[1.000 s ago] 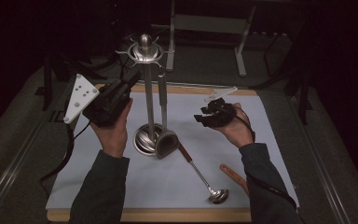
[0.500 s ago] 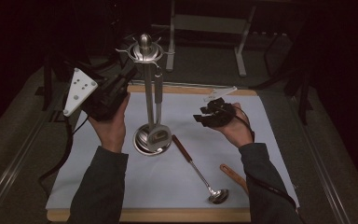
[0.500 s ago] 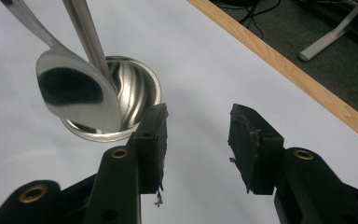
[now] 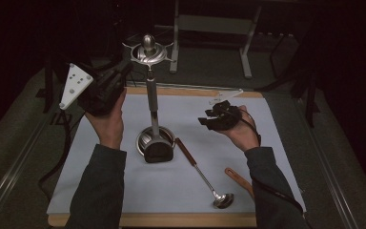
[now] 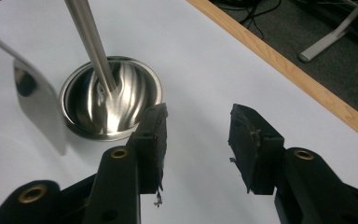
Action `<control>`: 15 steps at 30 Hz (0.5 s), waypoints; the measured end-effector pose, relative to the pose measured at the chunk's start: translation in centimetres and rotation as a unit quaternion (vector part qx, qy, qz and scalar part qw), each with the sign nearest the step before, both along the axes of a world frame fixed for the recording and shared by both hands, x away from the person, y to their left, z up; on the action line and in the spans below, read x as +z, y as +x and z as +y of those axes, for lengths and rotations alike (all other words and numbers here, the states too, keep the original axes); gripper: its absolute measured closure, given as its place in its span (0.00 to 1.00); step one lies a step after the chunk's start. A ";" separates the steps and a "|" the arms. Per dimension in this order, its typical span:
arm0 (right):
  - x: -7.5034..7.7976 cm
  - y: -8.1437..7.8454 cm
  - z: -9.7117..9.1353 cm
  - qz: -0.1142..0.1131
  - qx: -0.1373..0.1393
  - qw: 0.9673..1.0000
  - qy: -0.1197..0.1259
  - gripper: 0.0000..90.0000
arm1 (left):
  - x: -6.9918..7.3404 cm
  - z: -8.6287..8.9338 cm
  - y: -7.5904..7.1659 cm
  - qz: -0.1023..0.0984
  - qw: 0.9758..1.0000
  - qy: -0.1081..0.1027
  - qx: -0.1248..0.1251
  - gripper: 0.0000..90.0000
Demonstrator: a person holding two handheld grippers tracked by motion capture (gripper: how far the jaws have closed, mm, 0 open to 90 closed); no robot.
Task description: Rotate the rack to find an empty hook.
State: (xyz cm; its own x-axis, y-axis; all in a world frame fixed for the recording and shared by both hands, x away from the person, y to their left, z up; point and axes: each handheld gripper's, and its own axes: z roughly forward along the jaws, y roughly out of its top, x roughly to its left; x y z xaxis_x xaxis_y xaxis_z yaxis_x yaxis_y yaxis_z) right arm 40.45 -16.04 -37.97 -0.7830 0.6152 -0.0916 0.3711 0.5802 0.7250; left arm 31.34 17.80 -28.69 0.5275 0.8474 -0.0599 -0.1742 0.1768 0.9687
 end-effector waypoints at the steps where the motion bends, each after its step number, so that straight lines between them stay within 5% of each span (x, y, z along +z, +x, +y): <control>1: 0.0 0.0 -0.1 0.002 -0.001 1.000 0.001 0.63 | 0.0 0.1 0.1 0.000 1.000 0.000 0.000 1.00; 15: 0.1 0.0 0.1 0.000 0.003 1.000 0.001 0.62 | 0.1 1.2 1.4 0.015 1.000 -0.001 0.013 1.00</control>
State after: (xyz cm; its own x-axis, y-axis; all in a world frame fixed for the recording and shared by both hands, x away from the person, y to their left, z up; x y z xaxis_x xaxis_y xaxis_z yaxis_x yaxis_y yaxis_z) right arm 40.43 -15.90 -37.86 -0.7865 0.6110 -0.0897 0.3683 0.5807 0.7260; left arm 32.79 18.98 -28.60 0.5026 0.8610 -0.0778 -0.1488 0.1748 0.9733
